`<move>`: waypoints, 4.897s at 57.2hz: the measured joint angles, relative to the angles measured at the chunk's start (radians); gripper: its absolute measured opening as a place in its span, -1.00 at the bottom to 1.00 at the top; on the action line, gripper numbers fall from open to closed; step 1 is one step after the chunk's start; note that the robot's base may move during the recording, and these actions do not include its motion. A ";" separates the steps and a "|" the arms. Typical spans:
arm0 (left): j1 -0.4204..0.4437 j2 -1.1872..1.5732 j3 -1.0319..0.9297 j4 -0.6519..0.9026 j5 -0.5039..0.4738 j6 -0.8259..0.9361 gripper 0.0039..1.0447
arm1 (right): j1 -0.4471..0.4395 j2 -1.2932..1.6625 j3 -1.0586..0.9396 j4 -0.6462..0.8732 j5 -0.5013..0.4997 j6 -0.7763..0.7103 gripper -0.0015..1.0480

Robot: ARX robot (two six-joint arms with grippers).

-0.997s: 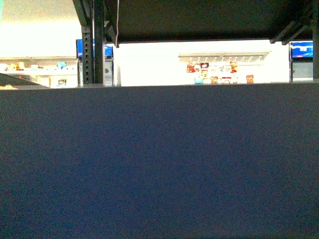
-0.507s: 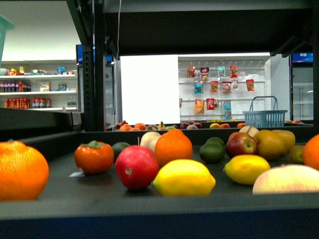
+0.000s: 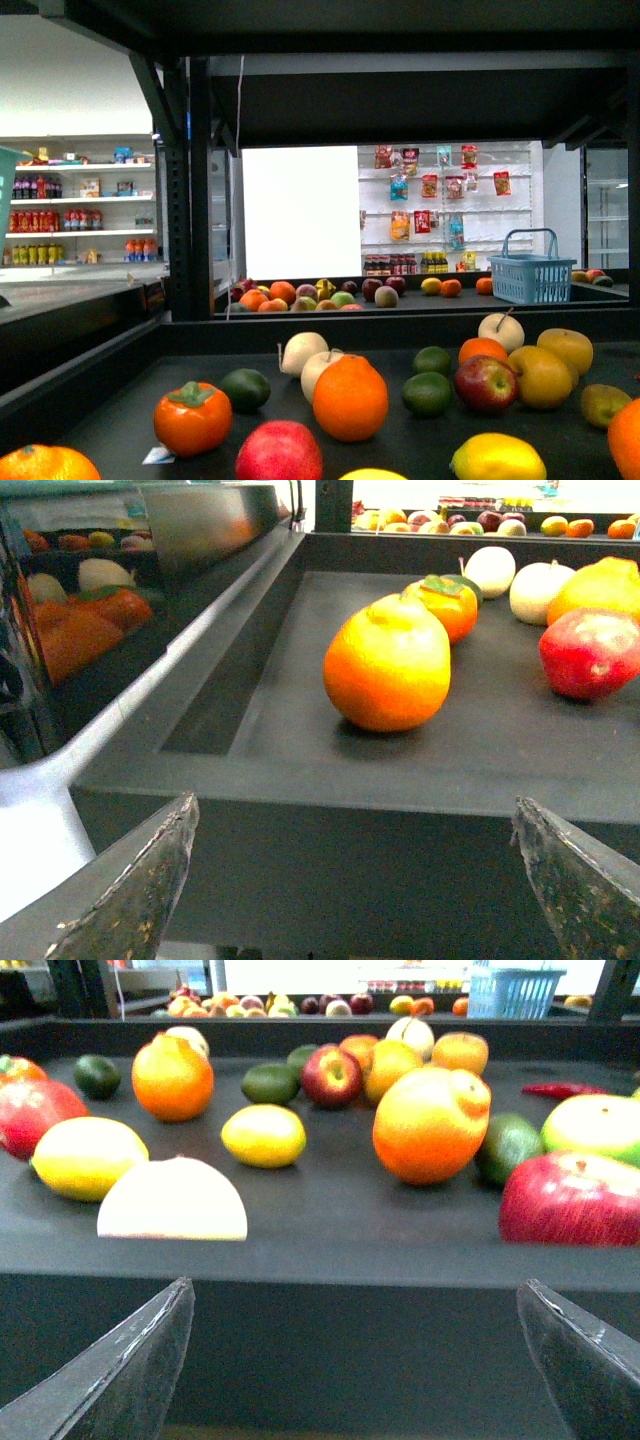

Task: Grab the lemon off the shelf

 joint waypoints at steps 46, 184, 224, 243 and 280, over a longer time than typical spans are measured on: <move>0.000 0.000 0.000 0.000 0.000 0.000 0.85 | 0.000 0.000 0.000 0.000 0.000 0.000 0.86; 0.560 1.653 1.005 0.521 0.501 -1.387 0.85 | 0.000 0.000 0.000 0.000 0.000 0.000 0.86; 0.525 1.780 1.154 0.481 0.419 -1.368 0.41 | 0.000 0.000 0.000 0.000 0.000 0.000 0.86; 0.525 1.789 1.156 0.451 0.414 -1.354 -0.62 | 0.000 0.000 0.000 0.000 0.000 0.000 0.86; 0.359 1.642 1.094 0.430 0.626 -1.115 -0.78 | 0.000 0.000 0.000 0.000 0.000 0.000 0.86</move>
